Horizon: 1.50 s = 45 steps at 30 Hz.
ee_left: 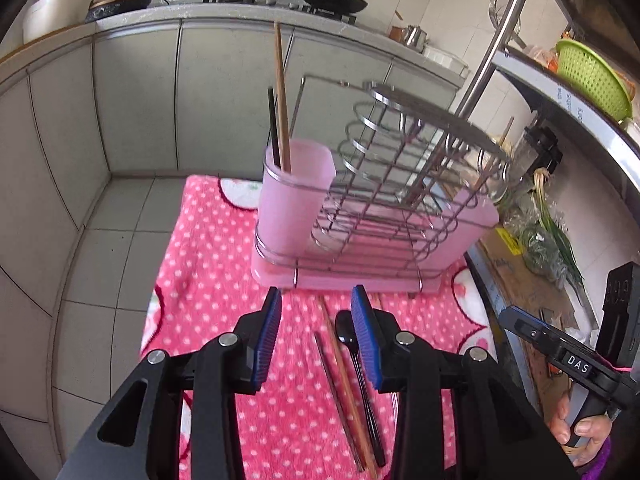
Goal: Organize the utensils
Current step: 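Move both tools back down toward the remaining utensils on the cloth, then grasp the thin dark chopstick with the left tool while the right tool grasps a thin gold utensil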
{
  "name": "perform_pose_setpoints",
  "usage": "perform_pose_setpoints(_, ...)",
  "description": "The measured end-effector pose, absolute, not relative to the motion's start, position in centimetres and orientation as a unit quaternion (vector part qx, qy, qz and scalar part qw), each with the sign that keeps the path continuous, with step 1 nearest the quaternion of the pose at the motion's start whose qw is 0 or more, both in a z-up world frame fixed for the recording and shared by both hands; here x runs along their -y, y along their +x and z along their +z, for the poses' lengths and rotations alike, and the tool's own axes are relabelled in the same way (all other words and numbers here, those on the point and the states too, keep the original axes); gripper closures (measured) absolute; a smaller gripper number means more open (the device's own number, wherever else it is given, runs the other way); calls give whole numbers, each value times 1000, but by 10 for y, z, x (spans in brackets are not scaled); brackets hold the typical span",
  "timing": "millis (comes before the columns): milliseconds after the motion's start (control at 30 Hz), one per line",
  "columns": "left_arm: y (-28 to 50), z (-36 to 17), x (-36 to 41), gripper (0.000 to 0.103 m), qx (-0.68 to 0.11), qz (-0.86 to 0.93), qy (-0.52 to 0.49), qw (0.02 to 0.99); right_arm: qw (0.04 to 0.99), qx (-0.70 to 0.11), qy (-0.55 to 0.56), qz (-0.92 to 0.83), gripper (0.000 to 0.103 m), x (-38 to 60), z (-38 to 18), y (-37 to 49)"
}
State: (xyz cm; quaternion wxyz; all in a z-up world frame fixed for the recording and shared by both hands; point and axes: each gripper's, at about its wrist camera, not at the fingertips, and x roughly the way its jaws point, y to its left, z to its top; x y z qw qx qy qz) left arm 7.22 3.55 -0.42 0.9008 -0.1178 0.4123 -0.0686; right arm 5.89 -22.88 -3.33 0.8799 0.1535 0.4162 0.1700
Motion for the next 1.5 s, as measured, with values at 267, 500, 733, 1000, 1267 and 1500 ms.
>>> perform_pose_setpoints(267,82,-57,-25,81,-472,-74,-152,865,842,-474,180,184,69,219,-81,73)
perform_pose_setpoints(500,88,-71,-32,82,-491,-73,-170,851,814,-514,179,201,69,196,-111,108)
perform_pose_setpoints(733,95,-83,-32,83,-506,-73,-172,842,809,-540,146,181,69,181,-136,129)
perform_pose_setpoints(1000,105,-101,-26,83,-529,-75,-174,827,815,-535,115,191,70,162,-148,135)
perform_pose_setpoints(1267,122,-119,-17,83,-563,-72,-176,804,822,-514,164,181,85,186,-135,122)
perform_pose_setpoints(1500,143,-134,1,92,-586,-56,-143,796,823,-506,201,162,85,220,-125,119)
